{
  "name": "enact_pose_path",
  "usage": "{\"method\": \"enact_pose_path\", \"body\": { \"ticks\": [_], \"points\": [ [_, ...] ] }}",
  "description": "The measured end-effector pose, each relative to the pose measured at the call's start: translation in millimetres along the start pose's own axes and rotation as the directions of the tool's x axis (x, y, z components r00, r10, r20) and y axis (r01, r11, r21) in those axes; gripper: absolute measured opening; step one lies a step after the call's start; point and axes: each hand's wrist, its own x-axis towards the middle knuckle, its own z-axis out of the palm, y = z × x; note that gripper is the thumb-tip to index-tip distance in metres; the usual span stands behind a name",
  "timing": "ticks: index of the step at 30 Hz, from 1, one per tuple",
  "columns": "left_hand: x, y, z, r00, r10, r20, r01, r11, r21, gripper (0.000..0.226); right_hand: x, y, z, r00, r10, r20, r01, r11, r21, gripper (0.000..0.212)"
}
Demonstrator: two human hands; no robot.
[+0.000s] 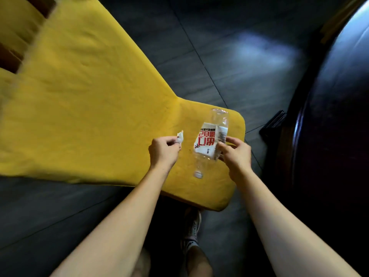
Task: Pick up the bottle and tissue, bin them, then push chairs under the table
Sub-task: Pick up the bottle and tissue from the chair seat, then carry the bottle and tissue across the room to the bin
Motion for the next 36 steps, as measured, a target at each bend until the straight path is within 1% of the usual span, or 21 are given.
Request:
{"method": "enact_pose_path", "body": {
  "ticks": [2,3,6,8,11,13,14,17,20,23,27,32,34,36],
  "points": [
    [-21,25,-16,0.999,-0.041,0.033,0.046,0.986,-0.161,0.03,-18,-27,-7,0.999,-0.007,0.044,0.004,0.998,0.061,0.028],
    [-33,40,-28,0.998,-0.041,0.049,0.051,0.968,-0.245,0.033,-30,-44,-12,0.997,-0.022,0.075,0.015,0.995,0.095,0.025],
    [-73,82,-69,0.999,0.035,0.04,-0.015,0.904,-0.428,0.017,-77,-92,-23,0.98,-0.103,0.169,0.08,0.988,0.135,0.017],
    [-93,104,-98,0.998,0.065,0.025,-0.042,0.854,-0.519,0.005,-108,-120,-28,0.964,-0.157,0.216,0.129,0.982,0.139,0.016],
    [-110,126,-136,0.994,0.098,0.055,-0.045,0.795,-0.605,0.036,-150,-153,-29,0.943,-0.244,0.228,0.217,0.966,0.137,0.02],
    [-115,137,-160,0.986,0.135,0.098,-0.046,0.783,-0.62,0.044,-172,-170,-27,0.928,-0.295,0.229,0.266,0.952,0.15,0.02],
    [-114,142,-171,0.98,0.158,0.121,-0.05,0.784,-0.619,0.043,-182,-177,-25,0.92,-0.315,0.234,0.283,0.946,0.16,0.019],
    [-107,152,-204,0.963,0.223,0.149,-0.099,0.812,-0.576,0.031,-206,-193,-13,0.903,-0.36,0.234,0.32,0.928,0.191,0.015],
    [-94,163,-241,0.951,0.261,0.166,-0.117,0.801,-0.587,0.023,-223,-211,10,0.903,-0.388,0.185,0.345,0.911,0.227,0.014],
    [-72,166,-285,0.931,0.319,0.176,-0.148,0.772,-0.617,0.019,-232,-227,50,0.907,-0.398,0.136,0.354,0.897,0.264,0.015],
    [-28,157,-352,0.898,0.394,0.196,-0.238,0.809,-0.537,0.02,-245,-241,118,0.917,-0.391,0.083,0.349,0.885,0.309,0.013],
    [26,154,-432,0.886,0.403,0.227,-0.241,0.821,-0.518,0.023,-266,-256,203,0.93,-0.367,0.033,0.332,0.873,0.357,0.024],
    [44,160,-455,0.876,0.414,0.249,-0.234,0.814,-0.531,0.026,-271,-264,230,0.934,-0.356,0.017,0.322,0.863,0.389,0.023],
    [62,171,-470,0.878,0.404,0.257,-0.217,0.814,-0.539,0.025,-273,-272,251,0.936,-0.352,-0.001,0.321,0.854,0.409,0.018]
  ]
}}
